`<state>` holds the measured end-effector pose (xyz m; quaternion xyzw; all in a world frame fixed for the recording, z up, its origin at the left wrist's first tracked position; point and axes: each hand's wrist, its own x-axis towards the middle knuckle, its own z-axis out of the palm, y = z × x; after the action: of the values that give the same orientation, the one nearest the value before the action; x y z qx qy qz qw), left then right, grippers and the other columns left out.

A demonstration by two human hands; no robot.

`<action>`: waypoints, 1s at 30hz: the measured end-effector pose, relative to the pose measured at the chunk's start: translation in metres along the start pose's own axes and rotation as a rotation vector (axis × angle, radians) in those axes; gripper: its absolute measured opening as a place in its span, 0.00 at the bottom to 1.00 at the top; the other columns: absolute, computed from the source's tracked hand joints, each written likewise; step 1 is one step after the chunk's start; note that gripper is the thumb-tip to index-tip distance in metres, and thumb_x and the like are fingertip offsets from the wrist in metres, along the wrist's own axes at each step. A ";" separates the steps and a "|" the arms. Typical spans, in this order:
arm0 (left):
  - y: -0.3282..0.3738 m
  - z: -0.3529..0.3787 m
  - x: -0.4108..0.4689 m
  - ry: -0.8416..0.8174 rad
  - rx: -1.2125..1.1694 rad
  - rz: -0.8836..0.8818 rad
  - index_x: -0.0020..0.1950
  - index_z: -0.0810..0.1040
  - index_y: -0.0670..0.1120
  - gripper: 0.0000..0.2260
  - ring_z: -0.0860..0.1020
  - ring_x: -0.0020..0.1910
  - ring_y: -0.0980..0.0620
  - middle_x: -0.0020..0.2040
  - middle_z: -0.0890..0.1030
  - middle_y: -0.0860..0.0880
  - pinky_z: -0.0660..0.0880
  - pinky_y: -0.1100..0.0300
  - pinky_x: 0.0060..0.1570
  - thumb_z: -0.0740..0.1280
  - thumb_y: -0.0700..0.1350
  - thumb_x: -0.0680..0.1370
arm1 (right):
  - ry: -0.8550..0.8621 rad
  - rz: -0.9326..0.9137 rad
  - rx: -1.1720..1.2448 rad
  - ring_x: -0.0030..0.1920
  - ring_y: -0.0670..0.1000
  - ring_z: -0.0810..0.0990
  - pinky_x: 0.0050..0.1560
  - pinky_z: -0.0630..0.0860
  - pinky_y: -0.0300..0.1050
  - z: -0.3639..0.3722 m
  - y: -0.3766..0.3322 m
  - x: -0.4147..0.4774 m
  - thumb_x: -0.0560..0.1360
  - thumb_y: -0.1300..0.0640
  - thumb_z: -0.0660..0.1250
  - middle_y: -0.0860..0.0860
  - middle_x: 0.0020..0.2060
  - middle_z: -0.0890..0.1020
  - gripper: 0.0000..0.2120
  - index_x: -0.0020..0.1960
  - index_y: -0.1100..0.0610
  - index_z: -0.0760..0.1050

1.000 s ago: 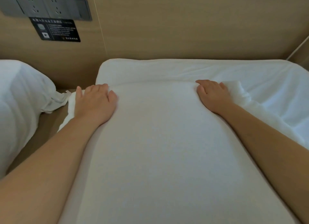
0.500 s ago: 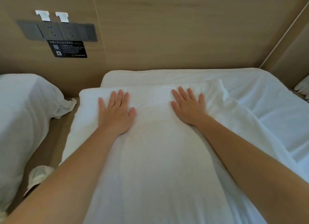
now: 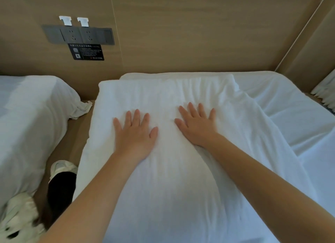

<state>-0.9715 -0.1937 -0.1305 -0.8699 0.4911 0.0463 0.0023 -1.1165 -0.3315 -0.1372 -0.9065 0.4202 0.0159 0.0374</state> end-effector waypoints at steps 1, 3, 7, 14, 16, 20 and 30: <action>0.003 -0.001 -0.010 0.016 -0.022 0.008 0.79 0.40 0.54 0.28 0.38 0.78 0.47 0.80 0.38 0.49 0.38 0.39 0.74 0.38 0.61 0.81 | 0.005 -0.005 0.027 0.79 0.57 0.42 0.73 0.38 0.68 -0.001 -0.004 -0.010 0.80 0.35 0.40 0.47 0.80 0.45 0.29 0.79 0.41 0.44; 0.007 0.001 -0.035 0.056 -0.020 0.076 0.79 0.40 0.55 0.27 0.38 0.78 0.48 0.80 0.39 0.51 0.38 0.40 0.74 0.38 0.61 0.80 | 0.009 -0.080 0.045 0.79 0.54 0.43 0.73 0.37 0.66 0.002 -0.010 -0.036 0.79 0.34 0.39 0.46 0.79 0.46 0.30 0.78 0.40 0.44; -0.024 0.022 -0.074 0.104 0.007 0.021 0.79 0.39 0.56 0.28 0.38 0.78 0.50 0.80 0.39 0.51 0.39 0.42 0.75 0.36 0.60 0.79 | 0.071 -0.032 -0.032 0.79 0.50 0.44 0.74 0.37 0.64 0.012 0.030 -0.078 0.71 0.32 0.29 0.44 0.79 0.47 0.38 0.79 0.40 0.45; 0.006 0.027 -0.131 0.200 -0.024 0.112 0.80 0.42 0.53 0.29 0.39 0.78 0.47 0.80 0.41 0.48 0.39 0.38 0.73 0.38 0.62 0.80 | 0.139 -0.054 0.010 0.79 0.53 0.41 0.74 0.36 0.63 0.016 0.024 -0.146 0.76 0.33 0.34 0.45 0.79 0.44 0.32 0.78 0.39 0.45; 0.009 0.041 -0.150 0.239 0.029 0.200 0.80 0.49 0.53 0.29 0.46 0.79 0.48 0.80 0.48 0.48 0.44 0.38 0.74 0.39 0.62 0.80 | 0.170 -0.093 -0.020 0.79 0.50 0.44 0.75 0.37 0.62 0.027 0.030 -0.164 0.74 0.33 0.32 0.43 0.79 0.47 0.34 0.78 0.39 0.45; -0.028 0.047 -0.160 0.298 -0.001 0.015 0.80 0.51 0.50 0.31 0.48 0.79 0.47 0.80 0.51 0.46 0.47 0.39 0.75 0.37 0.60 0.78 | 0.239 0.124 -0.018 0.79 0.53 0.46 0.75 0.41 0.65 0.035 0.079 -0.180 0.75 0.34 0.33 0.45 0.79 0.50 0.34 0.79 0.41 0.49; -0.010 0.067 -0.189 0.327 0.127 0.222 0.78 0.61 0.46 0.29 0.57 0.77 0.43 0.78 0.60 0.43 0.55 0.38 0.73 0.48 0.58 0.79 | 0.430 -0.146 0.023 0.74 0.54 0.66 0.73 0.55 0.63 0.061 0.049 -0.209 0.79 0.43 0.50 0.49 0.74 0.68 0.26 0.75 0.49 0.67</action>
<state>-1.0650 -0.0236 -0.1819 -0.8044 0.5797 -0.1266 -0.0278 -1.2887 -0.1996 -0.1879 -0.9166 0.3519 -0.1853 -0.0418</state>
